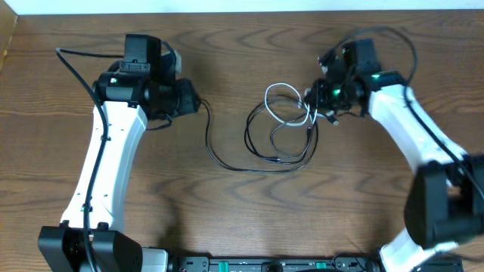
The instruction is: Untangle cables
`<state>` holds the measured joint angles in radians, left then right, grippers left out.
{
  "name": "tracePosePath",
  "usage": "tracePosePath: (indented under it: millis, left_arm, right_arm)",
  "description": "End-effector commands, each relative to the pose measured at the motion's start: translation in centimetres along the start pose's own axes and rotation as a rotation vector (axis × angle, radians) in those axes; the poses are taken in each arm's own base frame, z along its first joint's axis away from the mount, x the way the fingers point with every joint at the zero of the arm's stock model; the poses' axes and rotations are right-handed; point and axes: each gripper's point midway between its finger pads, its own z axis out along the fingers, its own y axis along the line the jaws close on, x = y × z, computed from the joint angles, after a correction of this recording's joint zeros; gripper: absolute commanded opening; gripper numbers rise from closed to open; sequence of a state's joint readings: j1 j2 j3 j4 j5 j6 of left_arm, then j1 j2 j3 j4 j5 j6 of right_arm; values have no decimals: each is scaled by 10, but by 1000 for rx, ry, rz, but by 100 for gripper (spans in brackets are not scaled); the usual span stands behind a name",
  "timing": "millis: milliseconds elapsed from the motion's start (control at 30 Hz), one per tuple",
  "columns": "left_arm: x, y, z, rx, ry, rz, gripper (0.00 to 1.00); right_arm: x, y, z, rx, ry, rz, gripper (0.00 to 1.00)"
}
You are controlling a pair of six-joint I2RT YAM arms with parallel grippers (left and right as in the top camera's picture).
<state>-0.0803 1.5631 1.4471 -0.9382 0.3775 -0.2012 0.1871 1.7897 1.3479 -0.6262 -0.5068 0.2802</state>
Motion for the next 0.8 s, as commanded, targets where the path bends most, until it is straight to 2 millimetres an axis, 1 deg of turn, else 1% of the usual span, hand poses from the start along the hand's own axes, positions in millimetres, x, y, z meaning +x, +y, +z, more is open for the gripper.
tracePosePath:
  millis: [0,133,200,233,267,333,433,533,667,767]
  left_arm:
    - [7,-61,-14,320,18,126,44]
    - [8,-89,-18,434,6,200,45]
    - [10,-99,-18,455,4,232,45]
    - [12,-105,-17,467,2,257,45]
    - [15,-117,-18,497,0,300,45]
    - [19,-135,-19,546,-8,357,45]
    - [23,-158,-22,601,-31,429,45]
    - [27,-176,-22,632,-48,484,45]
    - [34,-189,-21,650,-44,520,47]
    - [42,-193,-10,623,-24,534,47]
  right_arm:
    - [-36,70,-79,-171,-173,-41,1]
    - [-42,101,-130,-214,-280,-49,1]
    - [-41,108,-151,-208,-330,-46,1]
    - [-40,109,-157,-202,-344,-38,1]
    - [-38,111,-165,-199,-357,-29,1]
    - [-34,110,-166,-192,-349,-9,1]
    - [-27,98,-161,-140,-319,36,1]
    - [-23,92,-157,-116,-301,48,1]
    - [-24,94,-158,-123,-304,45,1]
    - [-23,101,-160,-164,-294,35,1]
